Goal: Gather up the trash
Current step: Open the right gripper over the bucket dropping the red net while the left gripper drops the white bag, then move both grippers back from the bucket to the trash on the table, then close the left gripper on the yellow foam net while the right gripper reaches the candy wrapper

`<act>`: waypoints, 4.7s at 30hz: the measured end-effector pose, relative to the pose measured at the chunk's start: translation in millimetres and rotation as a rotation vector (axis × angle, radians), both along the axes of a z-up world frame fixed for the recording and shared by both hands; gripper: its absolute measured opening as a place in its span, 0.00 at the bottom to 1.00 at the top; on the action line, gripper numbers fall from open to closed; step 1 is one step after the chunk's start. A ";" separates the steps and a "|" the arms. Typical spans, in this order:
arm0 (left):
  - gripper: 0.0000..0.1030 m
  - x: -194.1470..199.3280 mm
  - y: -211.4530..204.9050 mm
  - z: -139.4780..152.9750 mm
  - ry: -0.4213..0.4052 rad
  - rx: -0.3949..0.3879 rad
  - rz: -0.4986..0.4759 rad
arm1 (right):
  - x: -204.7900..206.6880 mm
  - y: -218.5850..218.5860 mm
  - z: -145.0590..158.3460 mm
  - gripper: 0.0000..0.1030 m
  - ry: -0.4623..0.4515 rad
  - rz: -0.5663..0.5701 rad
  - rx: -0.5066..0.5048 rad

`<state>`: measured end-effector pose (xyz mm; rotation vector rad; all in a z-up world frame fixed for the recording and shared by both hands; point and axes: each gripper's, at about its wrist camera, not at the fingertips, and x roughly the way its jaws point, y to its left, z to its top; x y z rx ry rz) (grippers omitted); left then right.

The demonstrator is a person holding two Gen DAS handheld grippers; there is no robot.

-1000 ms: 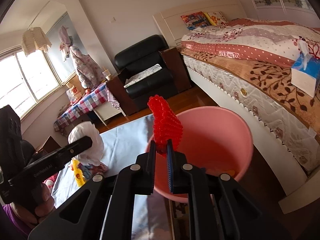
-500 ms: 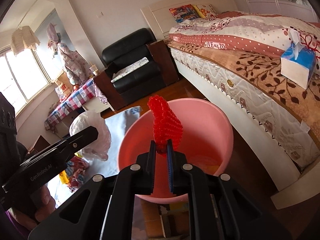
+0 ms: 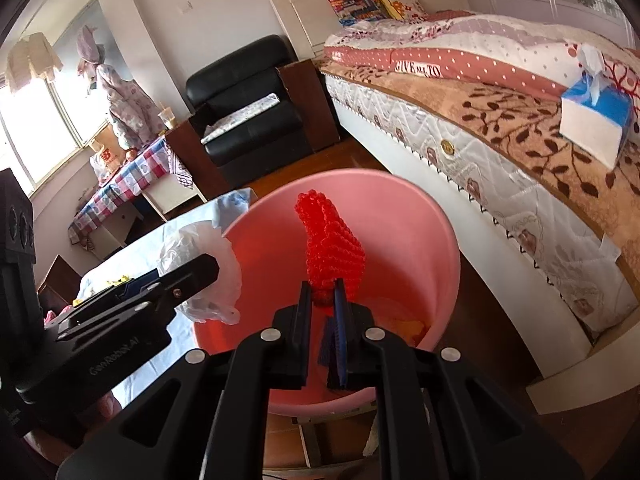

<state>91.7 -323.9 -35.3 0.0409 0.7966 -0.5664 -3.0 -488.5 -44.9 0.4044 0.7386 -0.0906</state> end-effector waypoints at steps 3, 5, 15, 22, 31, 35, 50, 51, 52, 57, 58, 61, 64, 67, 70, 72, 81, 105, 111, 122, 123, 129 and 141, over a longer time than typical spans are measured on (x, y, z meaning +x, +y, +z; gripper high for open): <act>0.39 1.3 -1.2 -7.0 0.008 0.005 -0.002 | 0.7 1.3 -4.0 0.10 0.014 -0.003 -0.008; 0.40 1.4 -0.5 -10.5 0.015 0.003 -0.005 | 0.7 1.8 -6.0 0.10 0.019 -0.005 -0.013; 0.46 3.1 5.7 -12.3 0.023 -0.006 0.015 | 2.2 2.3 -8.9 0.11 0.028 -0.017 -0.008; 0.58 2.3 10.6 -7.2 0.022 -0.032 0.021 | 4.2 0.6 -10.1 0.11 0.034 -0.027 -0.009; 0.61 -1.1 21.2 3.8 0.004 -0.069 0.022 | 3.7 -3.1 -10.9 0.24 0.043 -0.057 0.012; 0.61 -3.8 25.8 9.4 -0.007 -0.074 0.027 | 0.9 -2.5 -6.4 0.35 0.030 -0.061 0.012; 0.61 -21.0 63.4 39.3 -0.066 -0.091 0.072 | -16.5 26.6 24.5 0.35 -0.027 -0.043 -0.025; 0.61 -22.4 67.1 41.6 -0.069 -0.094 0.077 | -18.0 30.5 27.4 0.35 -0.032 -0.039 -0.026; 0.61 -24.3 71.1 44.6 -0.075 -0.095 0.083 | -19.0 33.5 29.6 0.35 -0.035 -0.036 -0.028; 0.61 -31.6 92.9 54.7 -0.093 -0.102 0.107 | -23.7 53.5 40.1 0.35 -0.053 -0.016 -0.041; 0.61 -32.4 97.2 56.5 -0.096 -0.101 0.114 | -24.3 58.4 42.0 0.35 -0.057 -0.011 -0.044; 0.61 -35.0 112.2 61.3 -0.104 -0.102 0.134 | -25.0 71.5 46.5 0.35 -0.063 0.004 -0.048; 0.61 -36.3 126.2 64.4 -0.111 -0.101 0.155 | -25.0 85.4 50.1 0.35 -0.067 0.024 -0.054; 0.61 -37.0 139.7 64.8 -0.113 -0.097 0.177 | -23.4 96.5 52.1 0.35 -0.068 0.044 -0.062; 0.61 -36.1 150.8 63.6 -0.109 -0.094 0.194 | -21.7 108.4 52.9 0.35 -0.066 0.061 -0.066; 0.61 -35.2 156.7 62.3 -0.105 -0.092 0.202 | -20.4 112.9 52.9 0.35 -0.064 0.068 -0.067; 0.61 -26.3 177.4 52.0 -0.074 -0.081 0.247 | -12.9 136.3 48.8 0.35 -0.040 0.107 -0.078; 0.61 -9.1 255.7 20.3 -0.011 -0.067 0.324 | 9.2 187.1 28.6 0.35 0.011 0.196 -0.053; 0.61 -12.0 305.1 13.2 -0.002 -0.066 0.382 | 15.1 202.9 22.3 0.35 0.016 0.246 -0.037; 0.61 -34.7 323.5 1.7 0.040 -0.117 0.297 | 21.7 234.1 21.3 0.35 0.006 0.356 -0.028; 0.61 -35.5 319.2 3.2 0.039 -0.126 0.281 | 22.4 235.1 21.5 0.35 0.004 0.357 -0.029; 0.58 -30.6 272.3 -4.4 -0.013 -0.024 0.205 | 24.6 232.9 20.1 0.35 0.016 0.339 -0.024; 0.08 -22.1 304.8 -19.6 0.054 -0.095 0.267 | 28.8 248.4 19.1 0.35 0.015 0.389 -0.028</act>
